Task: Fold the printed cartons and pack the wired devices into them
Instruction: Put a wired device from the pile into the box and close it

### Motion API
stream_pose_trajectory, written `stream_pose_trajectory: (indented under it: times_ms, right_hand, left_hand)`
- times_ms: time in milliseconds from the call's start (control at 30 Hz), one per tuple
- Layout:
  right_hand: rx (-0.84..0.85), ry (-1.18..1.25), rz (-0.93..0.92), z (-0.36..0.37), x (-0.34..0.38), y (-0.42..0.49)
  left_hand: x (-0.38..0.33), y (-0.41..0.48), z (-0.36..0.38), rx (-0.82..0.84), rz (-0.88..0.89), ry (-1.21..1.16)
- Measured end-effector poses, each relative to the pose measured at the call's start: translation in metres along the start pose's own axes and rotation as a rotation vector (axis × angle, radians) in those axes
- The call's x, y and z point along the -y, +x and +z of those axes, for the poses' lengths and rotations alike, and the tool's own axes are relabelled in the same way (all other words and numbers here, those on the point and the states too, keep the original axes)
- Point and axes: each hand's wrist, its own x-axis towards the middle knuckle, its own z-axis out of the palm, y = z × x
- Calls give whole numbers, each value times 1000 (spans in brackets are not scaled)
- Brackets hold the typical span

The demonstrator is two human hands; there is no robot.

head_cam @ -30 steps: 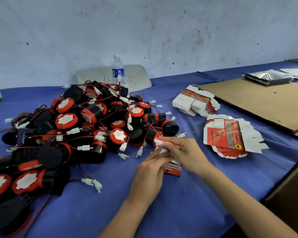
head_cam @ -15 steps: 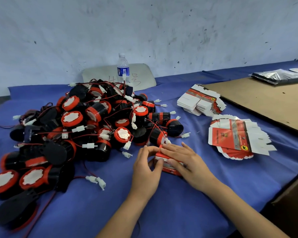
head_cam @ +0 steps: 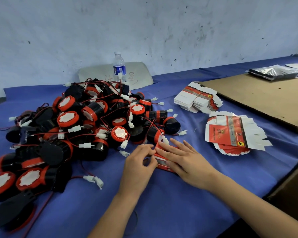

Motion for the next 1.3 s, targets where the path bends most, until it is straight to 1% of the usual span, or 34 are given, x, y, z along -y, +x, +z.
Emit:
stream_pose_trajectory:
  times_ms: [133, 367, 500, 600, 633, 700, 767, 800, 867, 900, 967, 1067, 1100, 1167, 1200, 1300]
  right_hand:
    - [16, -106, -21, -5, 3, 0]
    - [-9, -204, -44, -12, 14, -3]
    - [15, -276, -42, -16, 21, -1]
    - [40, -314, -43, -17, 22, 0]
    - [40, -317, -40, -16, 21, 0]
    - [47, -300, -34, -14, 18, 0]
    - [54, -209, -26, -11, 14, 0]
    - [34, -166, -38, -9, 12, 0]
    - [-62, -57, -60, -6, 7, -1]
    - [-129, 61, -44, -5, 6, -2]
    - [-225, 369, 54, -5, 4, -5]
    - [-291, 921, 183, -9, 9, -11]
    - [-336, 1048, 205, -11, 11, -14]
    - [-424, 1127, 216, -14, 18, -21]
    - [-470, 1100, 202, -13, 22, -23]
    - [-657, 867, 151, -7, 34, -24]
  left_hand:
    - [0, 2, -3, 20, 65, 132]
    - [-9, 1, -9, 12, 81, 272]
    - [-9, 2, -11, 106, 83, 421]
    - [-10, 3, -17, 147, 197, 522]
    - [-9, 3, -18, 135, 247, 568]
    - [-8, 1, -20, 102, 307, 598]
    - [-8, -1, -21, 112, 294, 595]
    - [-8, -1, -20, 129, 277, 605]
    - [-8, -1, -19, 170, 272, 633]
    - [-9, -1, -18, 214, 260, 626]
    - [-6, -2, -15, 279, 203, 571]
    - [-6, -5, -10, 244, 146, 294]
    - [-8, -6, -10, 233, 107, 160]
    - [-11, -8, -9, 239, 12, -83]
    - [-10, -9, -9, 248, -16, -150]
    - [-13, -12, -8, 282, -53, -267]
